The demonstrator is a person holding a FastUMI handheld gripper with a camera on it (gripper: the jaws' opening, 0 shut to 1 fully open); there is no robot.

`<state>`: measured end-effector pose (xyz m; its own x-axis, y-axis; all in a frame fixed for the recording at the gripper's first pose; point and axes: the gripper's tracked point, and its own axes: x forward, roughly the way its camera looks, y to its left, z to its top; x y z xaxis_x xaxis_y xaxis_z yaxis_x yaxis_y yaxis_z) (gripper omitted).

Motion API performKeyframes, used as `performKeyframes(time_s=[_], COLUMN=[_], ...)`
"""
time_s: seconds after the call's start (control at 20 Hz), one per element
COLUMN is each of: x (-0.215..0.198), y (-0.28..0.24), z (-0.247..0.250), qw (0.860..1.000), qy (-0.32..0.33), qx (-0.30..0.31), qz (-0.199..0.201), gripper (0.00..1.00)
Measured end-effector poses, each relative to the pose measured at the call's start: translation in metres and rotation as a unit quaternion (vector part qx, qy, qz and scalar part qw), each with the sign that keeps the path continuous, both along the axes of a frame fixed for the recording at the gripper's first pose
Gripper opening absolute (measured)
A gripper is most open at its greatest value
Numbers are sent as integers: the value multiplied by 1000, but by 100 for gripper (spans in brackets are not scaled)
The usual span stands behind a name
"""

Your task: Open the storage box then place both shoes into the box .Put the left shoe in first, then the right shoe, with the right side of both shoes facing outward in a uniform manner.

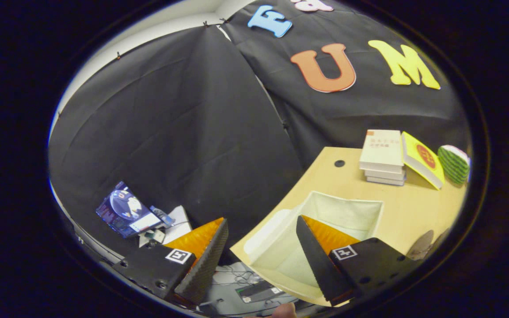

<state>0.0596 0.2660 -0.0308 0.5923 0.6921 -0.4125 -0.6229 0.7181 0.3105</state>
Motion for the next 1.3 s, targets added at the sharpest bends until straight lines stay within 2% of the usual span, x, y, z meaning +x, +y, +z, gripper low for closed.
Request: performKeyframes(time_s=[0.2,0.4,0.55,0.7,1.1,1.3], x=[7,5,2,-6,-14,-3], y=[-87,-181,-243,-291,-350,-358], z=[-4,-15,-32,-59,-171,-210], qw=[996,984,973,965,933,920], qy=[-37,-37,-17,25,171,234], qx=[-47,-98,-128,-133,-181,-171], qz=[-67,-142,-193,-224,-262,-264], gripper=[100,100,100,100,100,100])
